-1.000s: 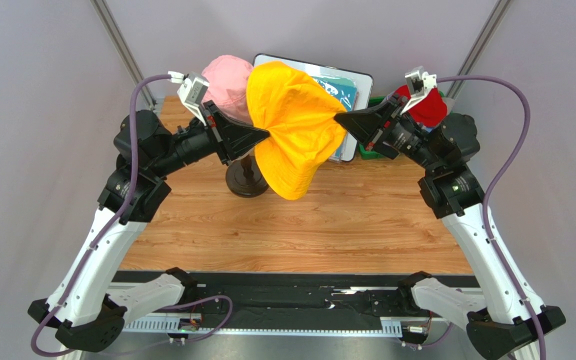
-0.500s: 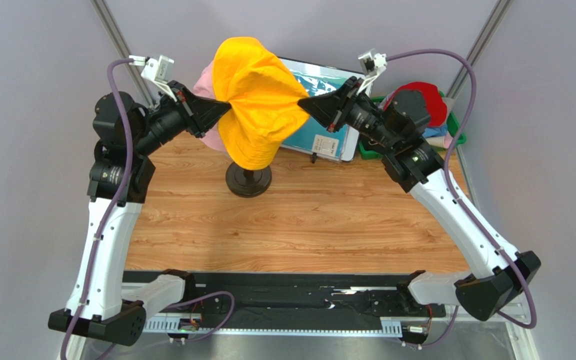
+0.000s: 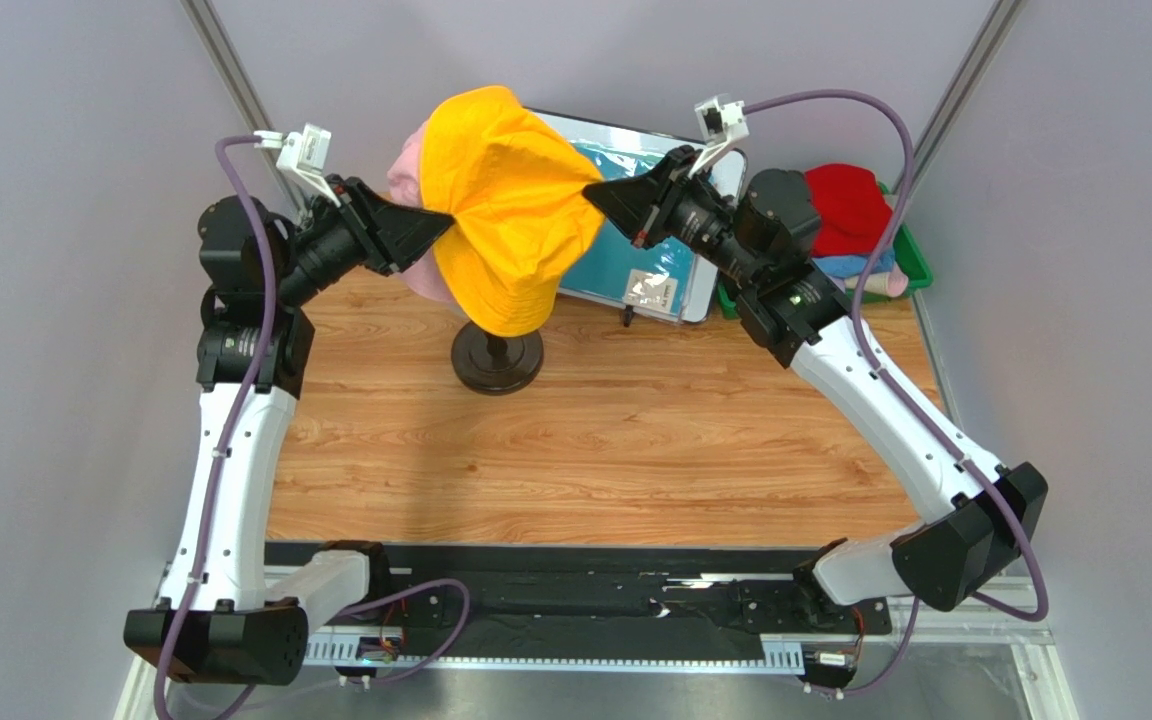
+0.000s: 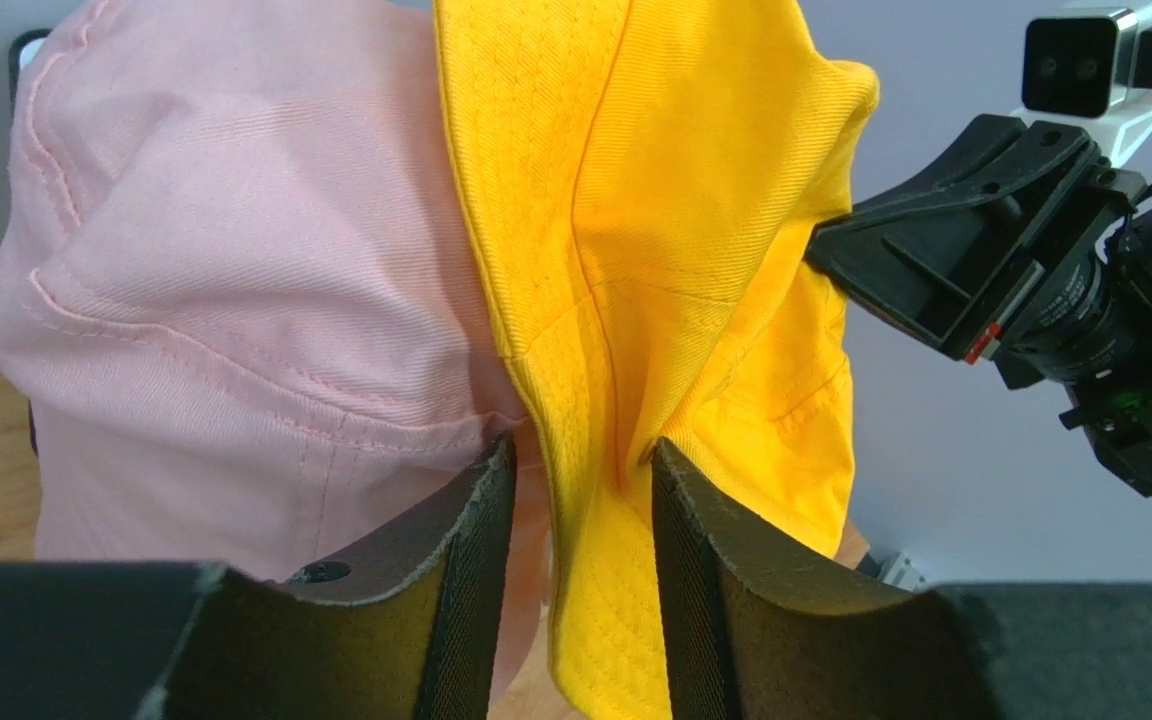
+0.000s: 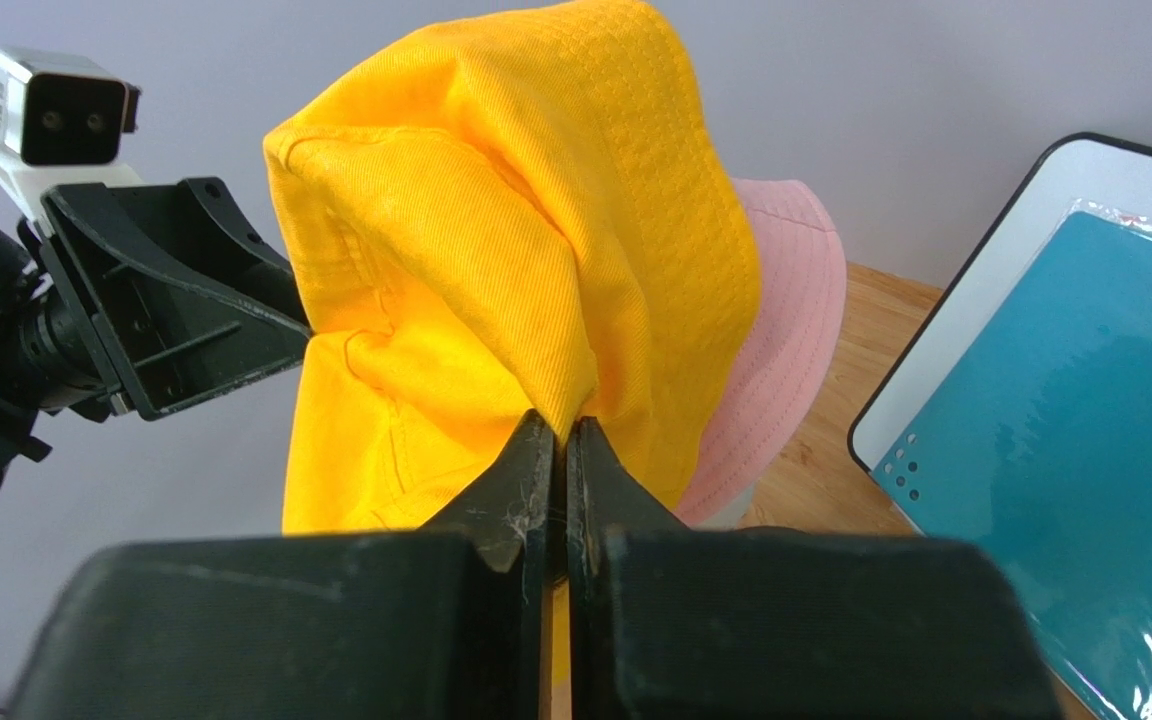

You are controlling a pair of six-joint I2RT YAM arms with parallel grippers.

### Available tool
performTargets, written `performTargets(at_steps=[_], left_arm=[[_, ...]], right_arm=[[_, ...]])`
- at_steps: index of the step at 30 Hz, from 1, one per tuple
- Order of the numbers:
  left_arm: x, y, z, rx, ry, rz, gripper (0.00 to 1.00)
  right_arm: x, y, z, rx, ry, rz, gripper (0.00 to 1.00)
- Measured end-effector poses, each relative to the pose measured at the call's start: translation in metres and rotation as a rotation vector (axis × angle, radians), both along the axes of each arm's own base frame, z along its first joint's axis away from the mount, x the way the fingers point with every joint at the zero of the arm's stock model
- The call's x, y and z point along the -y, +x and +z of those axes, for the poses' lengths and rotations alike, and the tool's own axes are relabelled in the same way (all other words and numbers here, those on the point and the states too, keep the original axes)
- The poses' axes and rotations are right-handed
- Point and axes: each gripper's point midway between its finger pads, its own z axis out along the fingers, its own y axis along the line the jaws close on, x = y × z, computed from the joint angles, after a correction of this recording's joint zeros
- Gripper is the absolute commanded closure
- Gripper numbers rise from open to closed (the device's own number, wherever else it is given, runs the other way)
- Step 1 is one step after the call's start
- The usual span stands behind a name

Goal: Stack the hats
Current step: Stack the hat on the hat.

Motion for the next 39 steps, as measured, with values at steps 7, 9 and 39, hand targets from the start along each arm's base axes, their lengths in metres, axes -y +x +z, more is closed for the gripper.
performTargets(at_steps=[7,9,39], left_arm=[[-0.014,0.007,-0.009,-0.017,-0.048,0.025,0.63],[-0.015,0.007,-0.011,-0.024,-0.06,0.023,0.63],[0.013,-0.006,0.023,0.023,-0.153,-0.127,1.0]], right_arm=[[-0.001,0.003,0.006,0.011,0.013,-0.005,1.0],[-0.002,0.004,0.005,0.011,0.012,-0.005,1.0],[0.005,-0.005,0.012,0.018,-0.054,-0.043,0.98]])
